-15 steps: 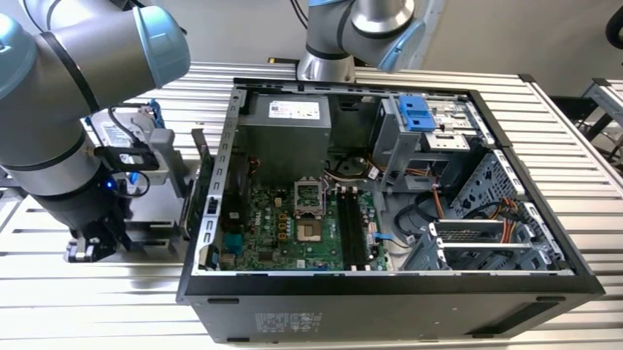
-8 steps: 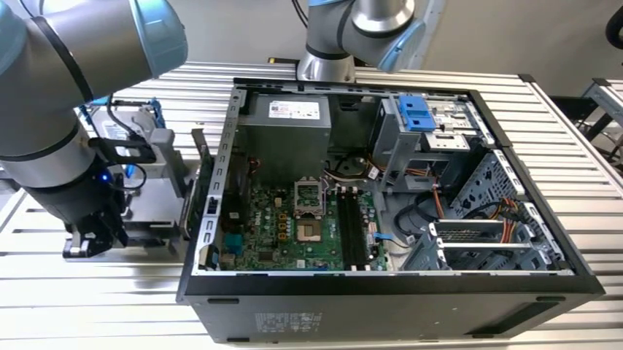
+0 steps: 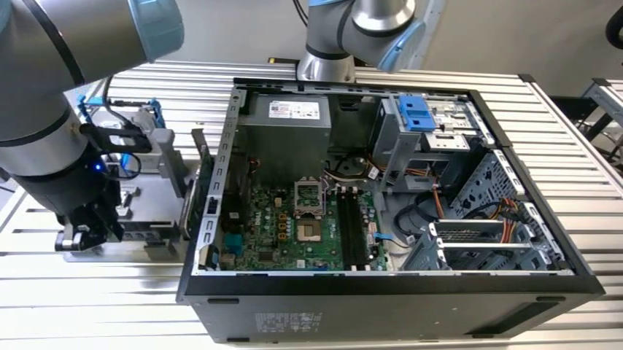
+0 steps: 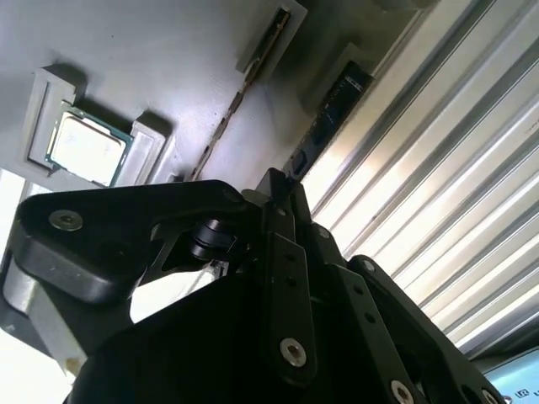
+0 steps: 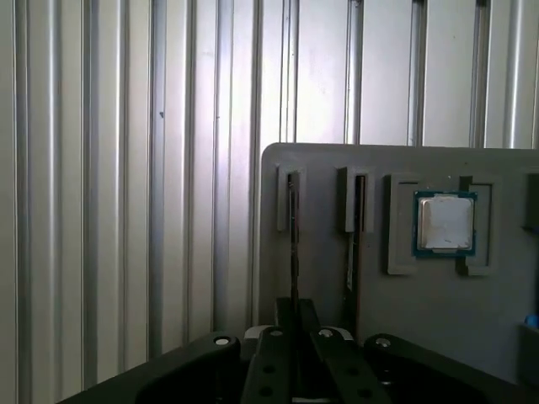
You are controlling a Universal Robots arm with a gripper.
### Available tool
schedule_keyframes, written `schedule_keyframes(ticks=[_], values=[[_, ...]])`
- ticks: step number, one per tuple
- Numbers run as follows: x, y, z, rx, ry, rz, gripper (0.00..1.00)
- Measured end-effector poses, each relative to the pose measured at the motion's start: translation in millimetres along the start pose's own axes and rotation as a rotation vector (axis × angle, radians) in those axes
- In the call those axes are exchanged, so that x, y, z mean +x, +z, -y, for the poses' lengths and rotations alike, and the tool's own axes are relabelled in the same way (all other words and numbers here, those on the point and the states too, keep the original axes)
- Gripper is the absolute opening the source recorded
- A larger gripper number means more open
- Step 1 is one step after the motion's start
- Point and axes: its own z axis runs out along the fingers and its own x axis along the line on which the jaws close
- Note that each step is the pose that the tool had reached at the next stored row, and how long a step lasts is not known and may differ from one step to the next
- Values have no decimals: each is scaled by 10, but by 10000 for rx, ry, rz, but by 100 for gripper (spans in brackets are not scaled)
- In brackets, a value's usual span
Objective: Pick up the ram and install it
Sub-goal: 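Pick up the ram and move it above insertion slot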
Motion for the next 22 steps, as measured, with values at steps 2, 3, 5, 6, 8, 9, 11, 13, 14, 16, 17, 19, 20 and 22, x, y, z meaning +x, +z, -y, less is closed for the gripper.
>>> schedule_keyframes(ticks=[2,3,5,6,8,9,11,13,14,16,17,19,20,22], values=[[-1,-33,-1,0,0,-1,0],[-1,-48,-1,-1,0,0,0],[-2,-79,-2,0,0,-1,0],[-2,-96,-2,-1,0,-1,0],[-3,-132,-3,-1,0,-1,0],[-3,-148,-4,-1,0,-1,0],[-4,-180,-4,0,0,-1,0],[-4,-210,-5,0,3,-1,0],[-5,-227,-5,1,9,0,0],[-6,-257,-6,1,22,0,0],[-6,-270,-6,0,30,0,0],[-6,-295,-7,1,55,1,0],[-7,-310,-7,1,67,1,0],[-8,-348,-8,2,87,2,0]])
